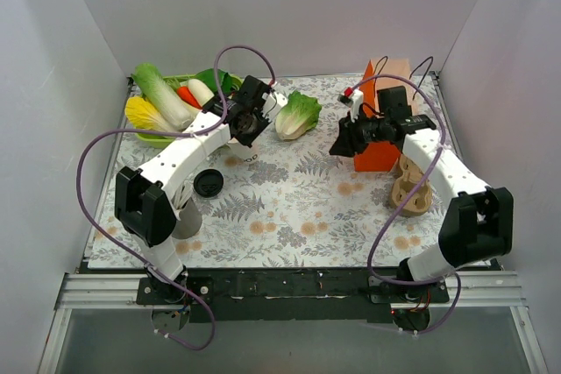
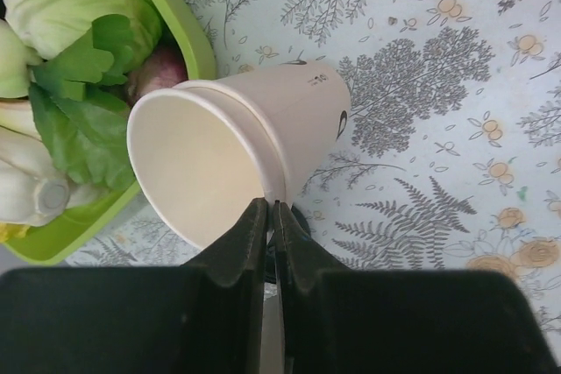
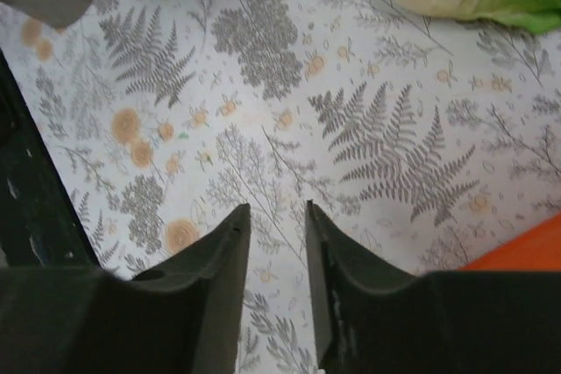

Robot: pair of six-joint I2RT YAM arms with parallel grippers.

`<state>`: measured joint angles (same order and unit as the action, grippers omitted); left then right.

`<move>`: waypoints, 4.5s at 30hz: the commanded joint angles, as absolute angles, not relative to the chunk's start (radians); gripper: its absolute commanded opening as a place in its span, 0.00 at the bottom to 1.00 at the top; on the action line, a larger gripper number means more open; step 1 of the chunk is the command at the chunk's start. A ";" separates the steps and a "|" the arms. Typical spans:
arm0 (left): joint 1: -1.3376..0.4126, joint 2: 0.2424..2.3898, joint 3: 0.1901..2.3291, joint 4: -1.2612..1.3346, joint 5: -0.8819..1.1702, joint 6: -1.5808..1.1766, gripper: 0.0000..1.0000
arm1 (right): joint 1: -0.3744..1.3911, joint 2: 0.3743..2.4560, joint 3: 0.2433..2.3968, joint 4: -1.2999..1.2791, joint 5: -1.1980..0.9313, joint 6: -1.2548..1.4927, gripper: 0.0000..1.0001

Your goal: Pack the takeout coffee

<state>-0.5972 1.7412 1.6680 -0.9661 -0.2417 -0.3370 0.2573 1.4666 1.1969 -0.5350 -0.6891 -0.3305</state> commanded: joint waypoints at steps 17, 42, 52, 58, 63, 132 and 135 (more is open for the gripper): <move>-0.591 1.637 1.601 -0.891 -0.153 -0.537 0.00 | 0.459 2.062 1.591 0.097 -0.900 0.561 0.78; -0.589 1.675 1.675 -0.887 -0.149 -0.532 0.00 | 0.532 2.184 1.684 -0.034 -0.747 0.508 0.74; -0.591 1.671 1.646 -0.868 -0.176 -0.517 0.00 | 0.532 2.189 1.671 -0.077 -0.712 0.457 0.73; -0.591 1.660 1.605 -0.835 -0.213 -0.505 0.00 | 0.523 2.138 1.628 -0.009 -0.801 0.477 0.77; -0.589 1.674 1.580 -0.807 -0.213 -0.525 0.00 | 0.523 2.089 1.635 0.012 -0.853 0.381 0.93; -0.574 1.698 1.623 -0.953 0.087 -0.614 0.00 | 0.546 2.088 1.440 0.080 -0.864 0.546 0.98; -0.575 1.700 1.640 -0.953 0.083 -0.611 0.00 | 0.548 2.101 1.453 0.019 -0.816 0.517 0.97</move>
